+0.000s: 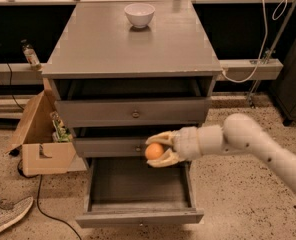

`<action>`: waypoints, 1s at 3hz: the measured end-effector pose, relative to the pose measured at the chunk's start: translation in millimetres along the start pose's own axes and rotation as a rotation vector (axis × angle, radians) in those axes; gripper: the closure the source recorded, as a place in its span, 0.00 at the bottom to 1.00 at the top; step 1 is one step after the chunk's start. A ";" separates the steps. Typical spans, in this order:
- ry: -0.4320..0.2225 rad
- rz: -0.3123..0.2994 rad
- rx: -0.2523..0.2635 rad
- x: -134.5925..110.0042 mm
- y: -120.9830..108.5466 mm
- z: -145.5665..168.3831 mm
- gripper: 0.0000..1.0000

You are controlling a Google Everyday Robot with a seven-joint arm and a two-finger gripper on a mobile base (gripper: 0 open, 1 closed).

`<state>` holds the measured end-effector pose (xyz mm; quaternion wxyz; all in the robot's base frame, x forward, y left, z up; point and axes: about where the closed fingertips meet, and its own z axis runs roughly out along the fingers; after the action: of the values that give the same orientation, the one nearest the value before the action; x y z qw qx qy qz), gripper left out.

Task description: Pick orange from bottom drawer and place on counter

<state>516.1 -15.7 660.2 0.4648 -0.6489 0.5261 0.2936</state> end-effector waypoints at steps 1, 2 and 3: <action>0.018 0.013 0.073 -63.7 -61.7 -59.7 1.00; 0.017 0.036 0.150 -98.8 -104.6 -91.3 1.00; 0.017 0.036 0.150 -98.8 -104.6 -91.3 1.00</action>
Offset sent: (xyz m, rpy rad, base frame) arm 0.0903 -0.0597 0.2098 0.0466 -0.0370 -0.2318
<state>579.1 -57.0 813.1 0.5023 -0.6052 0.5621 0.2560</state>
